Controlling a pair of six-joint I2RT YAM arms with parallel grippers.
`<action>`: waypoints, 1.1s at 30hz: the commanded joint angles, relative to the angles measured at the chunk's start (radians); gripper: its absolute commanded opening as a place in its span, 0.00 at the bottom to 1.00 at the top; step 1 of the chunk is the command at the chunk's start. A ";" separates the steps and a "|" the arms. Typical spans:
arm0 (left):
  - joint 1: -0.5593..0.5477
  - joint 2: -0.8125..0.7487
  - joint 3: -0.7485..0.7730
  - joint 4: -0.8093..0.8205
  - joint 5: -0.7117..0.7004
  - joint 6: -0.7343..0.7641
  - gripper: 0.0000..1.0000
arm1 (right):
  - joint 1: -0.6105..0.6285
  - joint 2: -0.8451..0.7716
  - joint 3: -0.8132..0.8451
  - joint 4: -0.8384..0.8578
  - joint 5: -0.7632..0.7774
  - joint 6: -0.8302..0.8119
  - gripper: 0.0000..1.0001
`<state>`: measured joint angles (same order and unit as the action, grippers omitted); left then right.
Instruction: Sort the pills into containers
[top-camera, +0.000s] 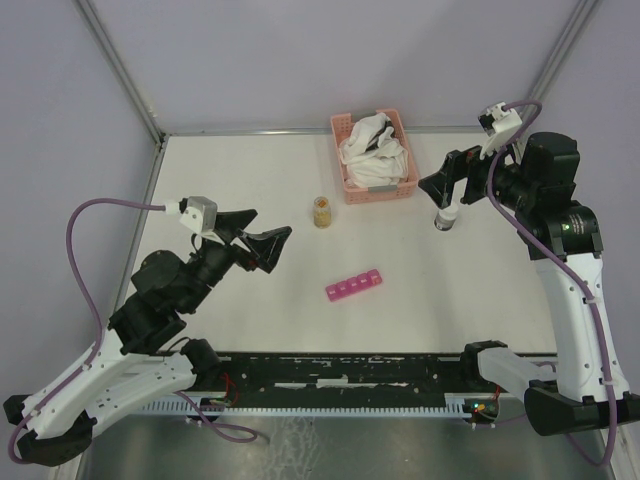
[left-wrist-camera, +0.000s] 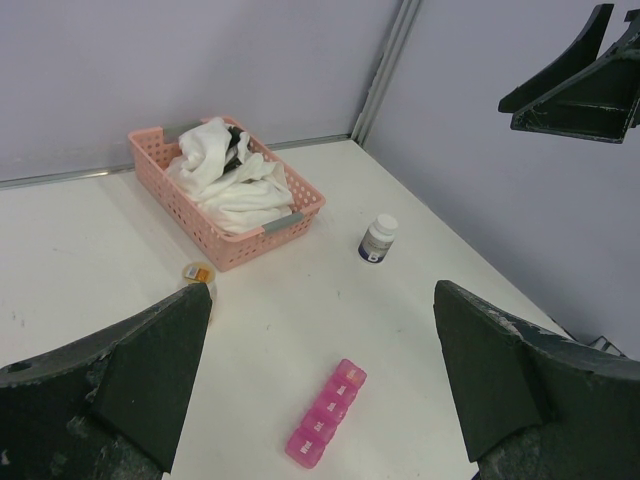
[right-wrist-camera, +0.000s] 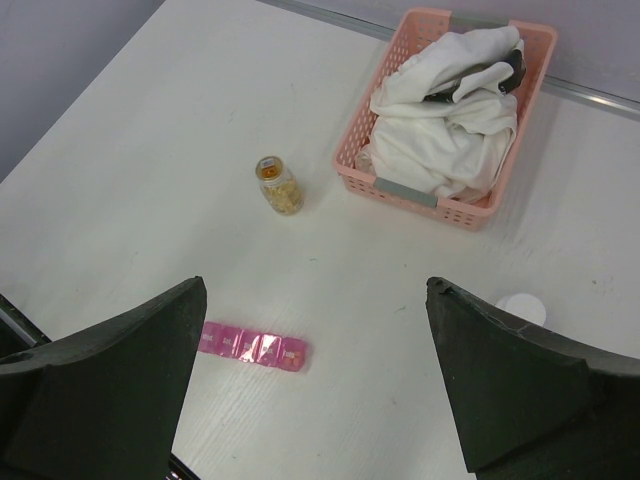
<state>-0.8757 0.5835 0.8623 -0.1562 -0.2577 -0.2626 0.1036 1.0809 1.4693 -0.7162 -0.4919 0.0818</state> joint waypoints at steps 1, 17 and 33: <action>0.003 -0.002 0.009 0.032 0.003 -0.017 0.99 | -0.002 -0.009 0.028 0.027 0.010 0.006 1.00; 0.003 -0.031 -0.020 0.029 0.019 -0.045 0.99 | -0.002 -0.029 -0.009 0.019 -0.030 0.008 1.00; 0.004 -0.035 -0.018 0.031 0.021 -0.038 0.99 | -0.002 -0.038 0.015 0.018 0.046 0.059 1.00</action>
<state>-0.8757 0.5350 0.8242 -0.1581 -0.2512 -0.2722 0.1036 1.0607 1.4479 -0.7231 -0.4877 0.1001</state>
